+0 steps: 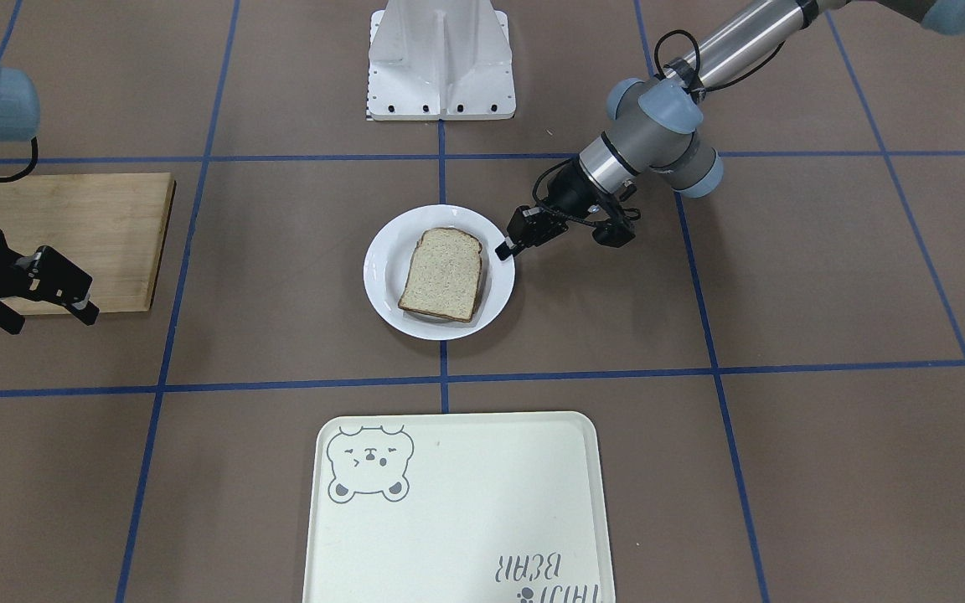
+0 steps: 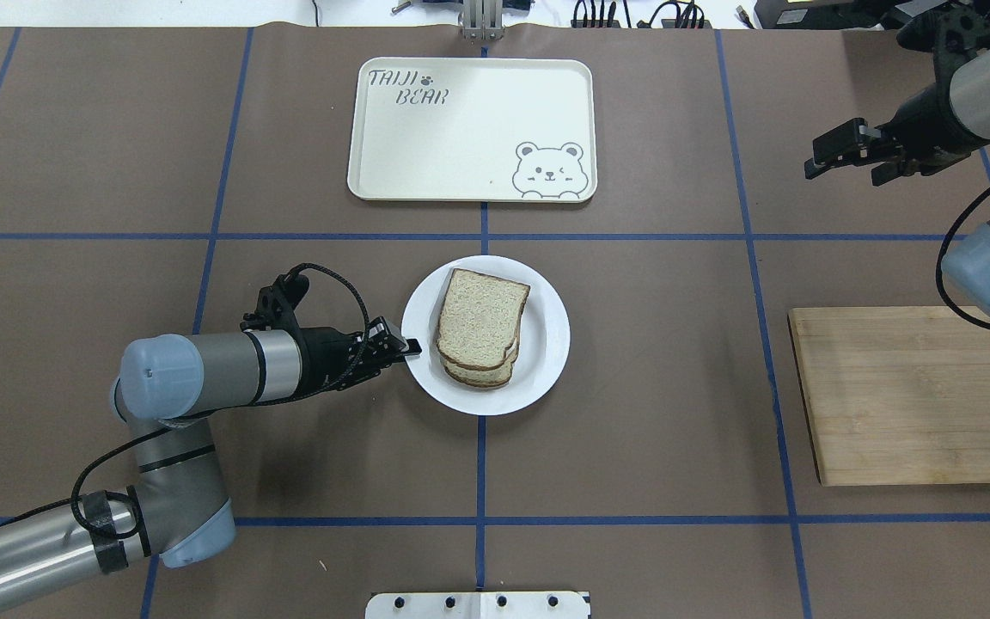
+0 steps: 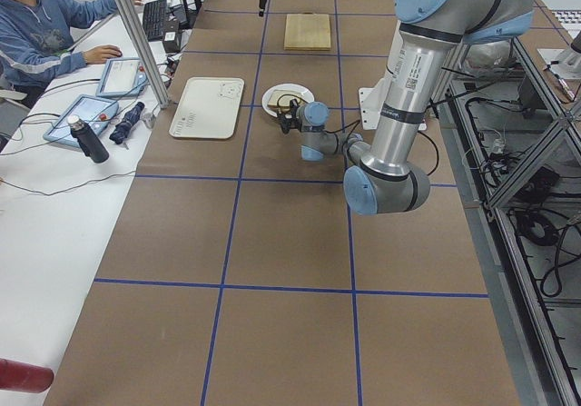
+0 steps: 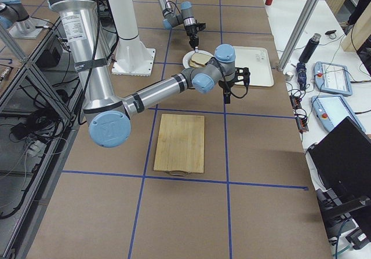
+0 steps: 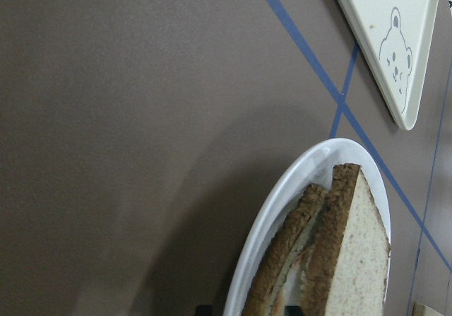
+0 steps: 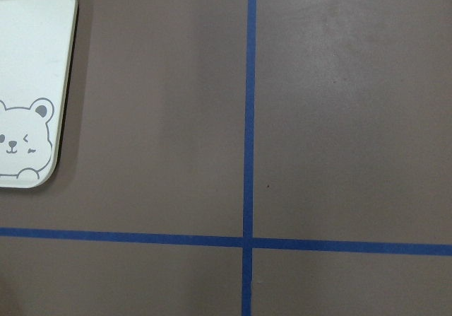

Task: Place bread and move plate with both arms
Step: 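Lower the left gripper and grasp the plate rim nearest it, then slide the plate with the left gripper onto the white bear tray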

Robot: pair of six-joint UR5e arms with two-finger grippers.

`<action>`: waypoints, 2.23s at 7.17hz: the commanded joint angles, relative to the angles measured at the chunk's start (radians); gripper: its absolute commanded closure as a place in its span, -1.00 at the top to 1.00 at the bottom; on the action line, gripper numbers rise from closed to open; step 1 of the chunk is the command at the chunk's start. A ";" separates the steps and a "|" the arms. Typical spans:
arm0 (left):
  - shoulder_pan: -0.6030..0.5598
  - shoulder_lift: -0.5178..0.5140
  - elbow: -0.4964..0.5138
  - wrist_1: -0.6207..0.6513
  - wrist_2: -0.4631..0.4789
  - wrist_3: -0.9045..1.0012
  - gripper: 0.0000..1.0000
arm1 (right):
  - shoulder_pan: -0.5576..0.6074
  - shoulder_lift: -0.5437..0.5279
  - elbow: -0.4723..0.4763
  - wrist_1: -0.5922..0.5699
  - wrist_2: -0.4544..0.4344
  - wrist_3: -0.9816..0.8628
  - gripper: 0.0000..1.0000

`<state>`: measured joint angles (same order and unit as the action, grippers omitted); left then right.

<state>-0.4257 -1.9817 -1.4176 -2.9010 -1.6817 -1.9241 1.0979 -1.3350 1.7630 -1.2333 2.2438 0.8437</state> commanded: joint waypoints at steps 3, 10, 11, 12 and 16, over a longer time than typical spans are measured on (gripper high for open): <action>-0.001 0.000 -0.020 -0.015 -0.004 -0.006 -1.00 | -0.001 0.005 0.000 0.000 0.000 0.000 1.00; -0.161 -0.048 -0.034 -0.035 0.132 -0.074 -1.00 | 0.005 0.000 -0.003 0.000 -0.013 0.000 1.00; -0.191 -0.124 0.068 -0.033 0.134 -0.085 -1.00 | 0.011 -0.001 0.000 0.002 -0.013 0.002 1.00; -0.223 -0.203 0.183 -0.033 0.134 -0.104 -1.00 | 0.017 -0.006 0.001 0.002 -0.013 0.005 1.00; -0.235 -0.345 0.425 -0.027 0.207 -0.240 -1.00 | 0.022 -0.042 0.012 0.005 -0.012 0.014 1.00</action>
<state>-0.6611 -2.2787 -1.0637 -2.9309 -1.5054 -2.1126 1.1182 -1.3683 1.7737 -1.2294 2.2311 0.8569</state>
